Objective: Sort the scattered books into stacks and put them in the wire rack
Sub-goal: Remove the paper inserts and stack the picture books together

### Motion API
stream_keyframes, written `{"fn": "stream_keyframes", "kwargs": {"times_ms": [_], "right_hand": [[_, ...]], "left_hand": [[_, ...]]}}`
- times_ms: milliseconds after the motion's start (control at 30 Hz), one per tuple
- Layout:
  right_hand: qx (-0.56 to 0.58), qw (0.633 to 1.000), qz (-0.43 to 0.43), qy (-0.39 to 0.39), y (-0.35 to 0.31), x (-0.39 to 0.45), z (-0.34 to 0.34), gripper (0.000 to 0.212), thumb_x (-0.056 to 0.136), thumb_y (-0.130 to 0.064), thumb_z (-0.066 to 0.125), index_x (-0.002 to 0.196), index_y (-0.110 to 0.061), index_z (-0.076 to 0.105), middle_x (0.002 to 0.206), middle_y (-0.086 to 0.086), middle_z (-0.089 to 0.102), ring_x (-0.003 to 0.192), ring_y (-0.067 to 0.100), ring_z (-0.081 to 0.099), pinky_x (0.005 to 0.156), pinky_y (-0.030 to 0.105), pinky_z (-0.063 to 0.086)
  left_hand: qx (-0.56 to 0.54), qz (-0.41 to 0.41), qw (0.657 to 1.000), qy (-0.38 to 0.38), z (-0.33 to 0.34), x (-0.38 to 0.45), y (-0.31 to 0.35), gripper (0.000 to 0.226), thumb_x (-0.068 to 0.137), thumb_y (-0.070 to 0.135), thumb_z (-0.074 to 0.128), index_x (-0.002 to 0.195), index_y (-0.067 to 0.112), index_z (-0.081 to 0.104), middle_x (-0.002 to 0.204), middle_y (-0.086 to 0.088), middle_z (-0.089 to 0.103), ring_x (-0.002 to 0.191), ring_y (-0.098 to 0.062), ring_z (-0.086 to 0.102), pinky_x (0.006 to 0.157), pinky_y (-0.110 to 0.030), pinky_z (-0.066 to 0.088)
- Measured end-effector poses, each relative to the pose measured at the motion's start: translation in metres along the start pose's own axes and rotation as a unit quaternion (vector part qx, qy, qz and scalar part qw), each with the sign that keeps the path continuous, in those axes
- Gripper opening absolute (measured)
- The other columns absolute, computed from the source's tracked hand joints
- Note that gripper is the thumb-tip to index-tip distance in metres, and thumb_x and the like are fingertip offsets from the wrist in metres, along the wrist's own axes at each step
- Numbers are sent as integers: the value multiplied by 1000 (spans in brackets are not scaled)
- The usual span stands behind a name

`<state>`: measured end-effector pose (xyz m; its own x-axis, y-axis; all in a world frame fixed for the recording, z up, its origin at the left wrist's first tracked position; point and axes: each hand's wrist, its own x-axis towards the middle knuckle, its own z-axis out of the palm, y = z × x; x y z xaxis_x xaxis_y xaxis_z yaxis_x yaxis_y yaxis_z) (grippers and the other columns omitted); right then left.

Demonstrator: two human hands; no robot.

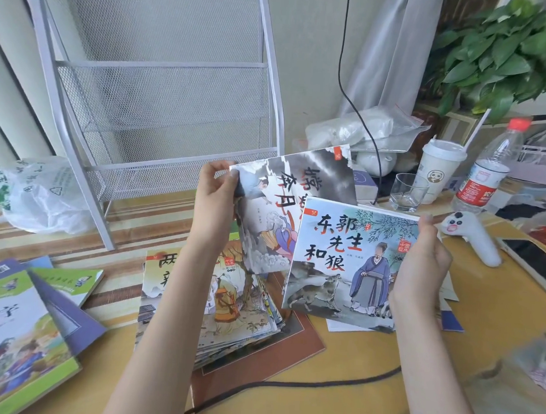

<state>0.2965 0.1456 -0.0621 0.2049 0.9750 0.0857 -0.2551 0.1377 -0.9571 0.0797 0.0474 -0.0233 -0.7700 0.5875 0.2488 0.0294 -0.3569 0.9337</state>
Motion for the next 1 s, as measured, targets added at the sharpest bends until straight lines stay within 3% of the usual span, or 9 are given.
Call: {"fn": "stream_keyframes", "kwargs": {"times_ms": [100,167,300,500,600,733,800,900,1000], "right_hand": [[-4,1000,-14,6,1,1,0,52,76,-60,52,63,-9,46,71,6,42,67,16,40,68,30,31],[-11,1000,-27,0,3,1,0,65,79,-59,51,70,5,41,72,7,41,66,17,38,67,30,29],[-45,997,-60,-5,6,2,-1,63,93,-51,46,74,10,43,66,6,42,65,16,39,65,29,30],[-71,994,-83,-5,12,4,-2,66,95,-52,42,78,12,46,67,9,45,65,16,38,62,29,30],[-60,996,-62,10,15,5,-1,59,95,-53,41,72,2,48,63,3,49,64,14,43,63,30,35],[8,1000,1,21,16,5,3,50,88,-59,44,63,-18,56,72,-9,61,76,11,57,77,35,47],[48,998,34,32,17,7,4,44,89,-58,44,79,-22,66,92,-10,70,93,10,64,91,38,51],[76,995,49,53,13,9,3,65,80,-68,45,116,-18,64,123,-6,63,115,12,58,101,40,45],[76,995,41,51,11,13,1,48,89,-59,44,107,-21,67,111,-7,68,106,11,63,98,40,48]], "left_hand": [[-29,-19,998,-45,-1,0,2,35,97,-2,38,113,21,59,58,6,43,44,-3,36,38,-14,30],[-38,-39,994,-92,-2,-1,2,39,95,-1,39,108,22,67,67,4,53,50,-5,45,46,-18,36],[4,-50,985,-166,1,-7,2,17,92,7,57,99,15,70,85,-3,68,68,-11,62,59,-26,49],[194,76,965,-158,-7,0,-1,10,89,9,63,96,15,66,87,-11,68,75,-15,64,72,-34,54],[167,92,974,-120,-5,0,-4,9,94,11,56,90,19,58,83,-2,62,73,-12,58,64,-29,49],[-22,-45,995,-86,16,-10,-15,15,100,11,43,88,18,48,85,-5,58,63,-9,58,54,-23,47],[-58,-119,987,-89,31,-19,-24,17,102,12,40,86,14,46,82,-4,57,58,-5,58,52,-21,48],[47,-154,980,-121,42,-30,-33,26,102,26,39,78,16,42,75,1,52,57,-4,56,52,-24,48],[237,-19,956,-174,34,-29,-38,43,102,37,37,71,7,44,65,2,44,55,-7,42,55,-21,35]]}}
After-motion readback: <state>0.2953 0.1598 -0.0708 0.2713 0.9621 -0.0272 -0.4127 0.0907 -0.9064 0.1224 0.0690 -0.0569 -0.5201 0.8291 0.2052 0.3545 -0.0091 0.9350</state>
